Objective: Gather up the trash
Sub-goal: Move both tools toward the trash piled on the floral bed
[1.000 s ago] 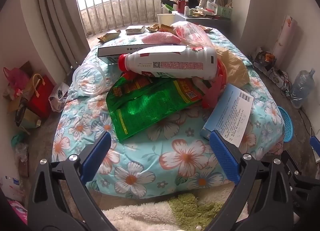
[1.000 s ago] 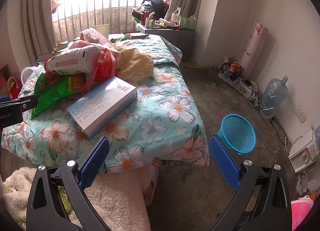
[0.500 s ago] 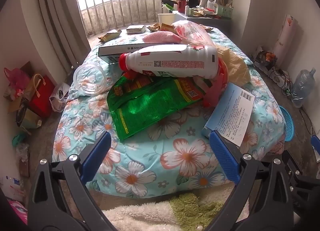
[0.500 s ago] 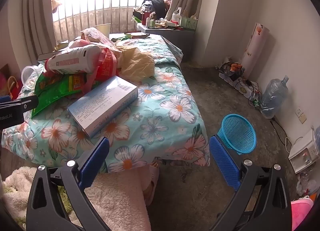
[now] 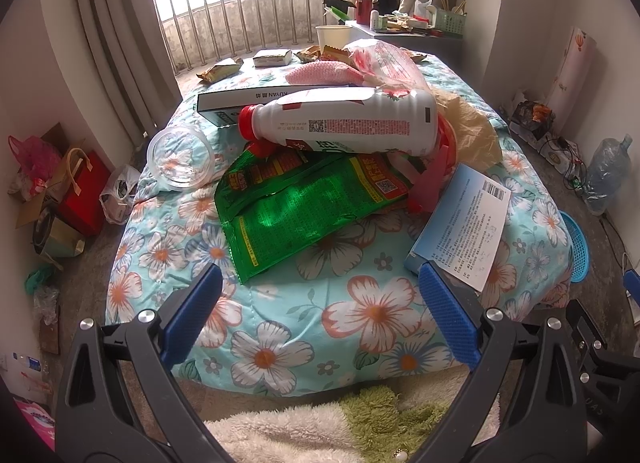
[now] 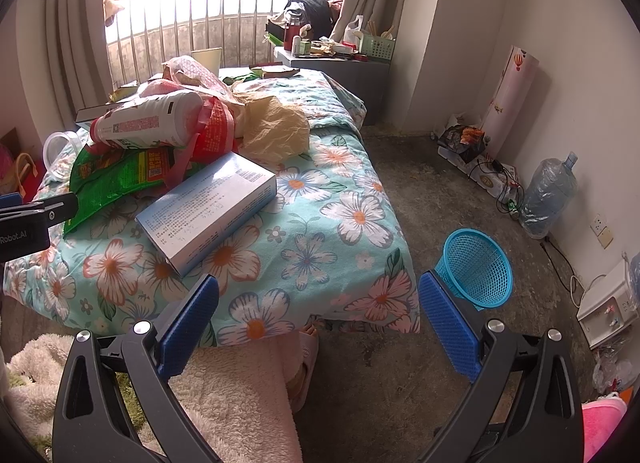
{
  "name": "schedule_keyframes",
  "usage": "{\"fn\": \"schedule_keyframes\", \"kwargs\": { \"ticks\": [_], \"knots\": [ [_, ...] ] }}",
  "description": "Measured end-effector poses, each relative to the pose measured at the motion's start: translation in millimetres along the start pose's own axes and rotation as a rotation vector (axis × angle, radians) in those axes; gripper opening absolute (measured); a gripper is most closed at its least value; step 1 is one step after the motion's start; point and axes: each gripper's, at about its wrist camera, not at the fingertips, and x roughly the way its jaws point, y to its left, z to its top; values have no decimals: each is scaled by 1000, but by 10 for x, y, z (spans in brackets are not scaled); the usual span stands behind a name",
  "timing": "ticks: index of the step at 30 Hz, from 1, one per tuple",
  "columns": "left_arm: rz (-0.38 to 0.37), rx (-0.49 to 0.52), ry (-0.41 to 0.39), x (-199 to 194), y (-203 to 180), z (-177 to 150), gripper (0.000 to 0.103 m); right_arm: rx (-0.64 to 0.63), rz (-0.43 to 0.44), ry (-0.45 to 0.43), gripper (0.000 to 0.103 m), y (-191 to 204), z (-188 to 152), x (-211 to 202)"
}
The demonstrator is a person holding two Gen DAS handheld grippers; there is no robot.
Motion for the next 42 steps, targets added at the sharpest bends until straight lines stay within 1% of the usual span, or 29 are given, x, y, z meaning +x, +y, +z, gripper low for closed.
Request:
{"fn": "schedule_keyframes", "kwargs": {
  "ticks": [37, 42],
  "knots": [
    [5, 0, 3, -8, 42, -8, 94, 1, 1, 0, 97, 11, 3, 9],
    [7, -1, 8, 25, 110, -36, 94, 2, 3, 1, 97, 5, 3, 9]
  ]
}}
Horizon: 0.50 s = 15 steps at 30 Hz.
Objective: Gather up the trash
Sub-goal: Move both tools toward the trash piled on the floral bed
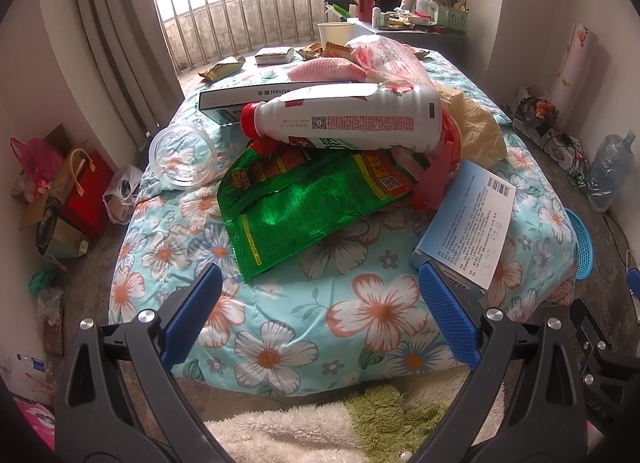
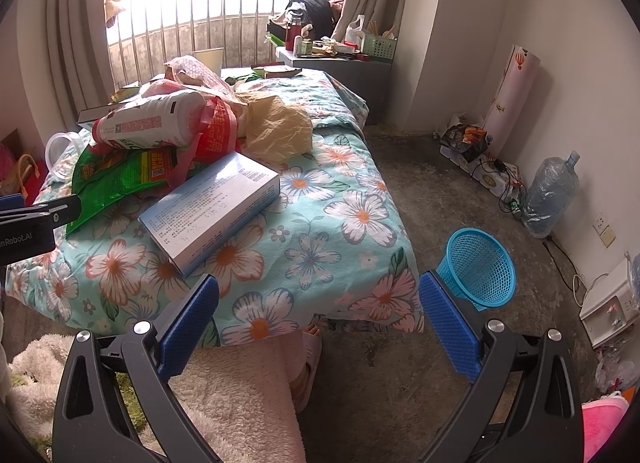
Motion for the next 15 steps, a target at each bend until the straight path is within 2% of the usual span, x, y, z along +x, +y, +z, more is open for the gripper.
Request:
{"fn": "schedule_keyframes", "kwargs": {
  "ticks": [15],
  "knots": [
    [10, 0, 19, 48, 20, -3, 94, 29, 16, -15, 97, -6, 20, -19]
  ]
}}
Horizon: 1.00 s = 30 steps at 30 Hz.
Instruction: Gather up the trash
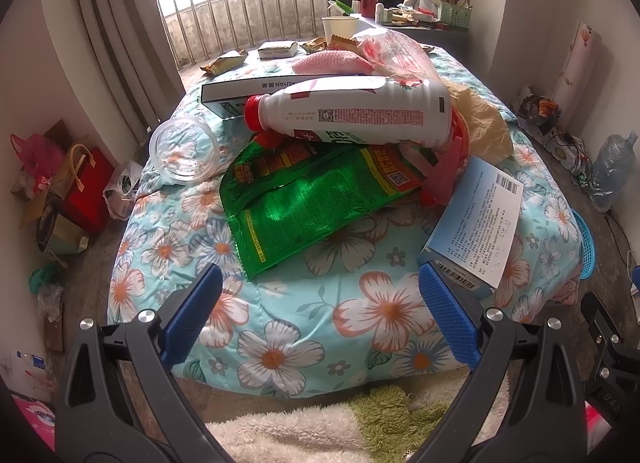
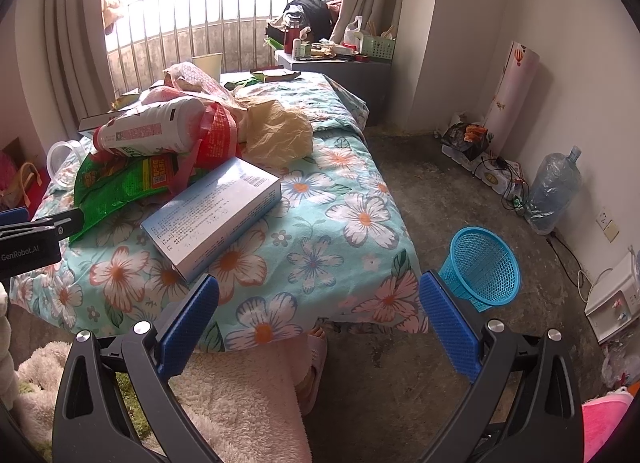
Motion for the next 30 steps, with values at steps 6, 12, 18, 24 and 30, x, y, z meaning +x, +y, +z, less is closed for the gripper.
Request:
{"fn": "schedule_keyframes", "kwargs": {
  "ticks": [6, 12, 18, 24, 30],
  "knots": [
    [-31, 7, 13, 133, 3, 38, 94, 36, 20, -24, 97, 7, 99, 48],
    [-87, 42, -19, 230, 13, 39, 94, 98, 64, -68, 97, 49, 220, 172],
    [-218, 55, -98, 299, 135, 27, 94, 160, 186, -8, 97, 109, 339, 442],
    [-404, 31, -155, 367, 219, 54, 94, 230, 328, 109, 97, 219, 441, 760],
    [-434, 40, -203, 438, 277, 109, 94, 194, 329, 224, 97, 587, 560, 1106]
  ]
}}
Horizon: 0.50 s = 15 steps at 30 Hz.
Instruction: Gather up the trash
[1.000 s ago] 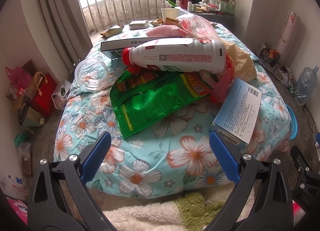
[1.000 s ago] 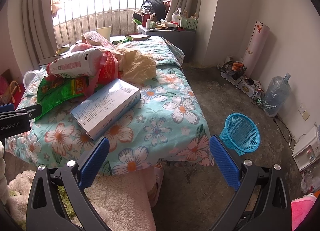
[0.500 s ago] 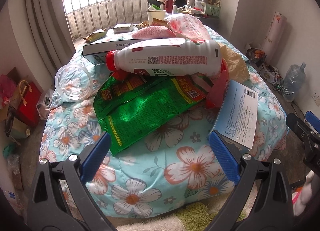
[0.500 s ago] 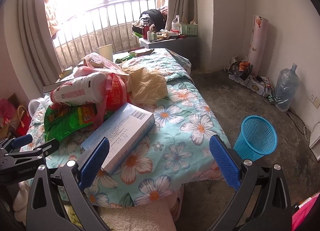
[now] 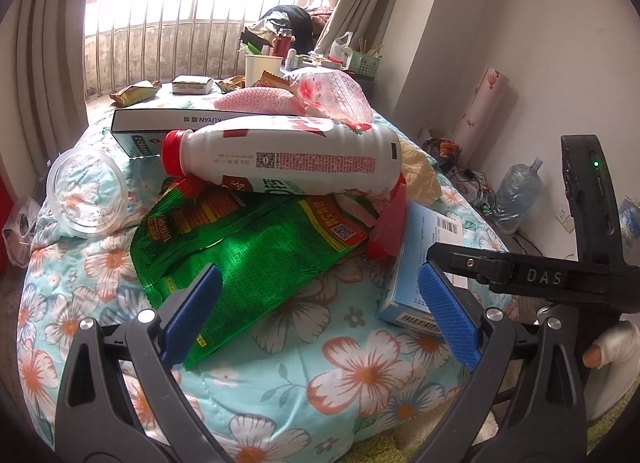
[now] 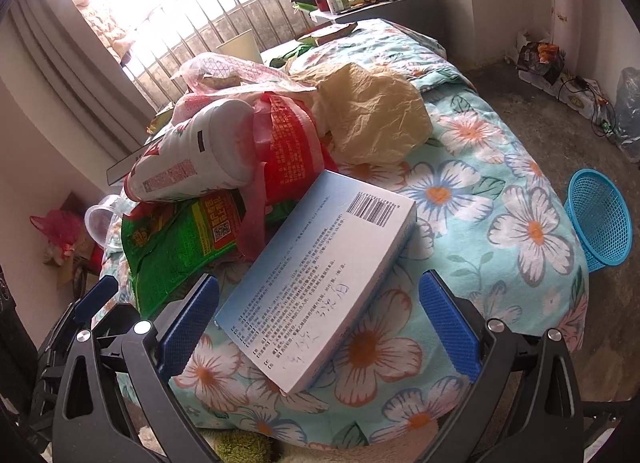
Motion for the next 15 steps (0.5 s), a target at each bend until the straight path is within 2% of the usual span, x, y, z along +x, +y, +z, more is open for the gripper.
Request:
{"fn": "schedule_keyframes", "kwargs": {
  "ticks": [7, 12, 15],
  "knots": [
    [8, 17, -12, 67, 184, -13, 94, 9, -21, 91, 97, 50, 59, 306],
    [-26, 10, -23, 59, 195, 3, 94, -33, -15, 111, 97, -40, 4, 245],
    [-44, 33, -21, 62, 123, 5, 94, -28, 21, 102, 97, -144, -18, 171]
  ]
}}
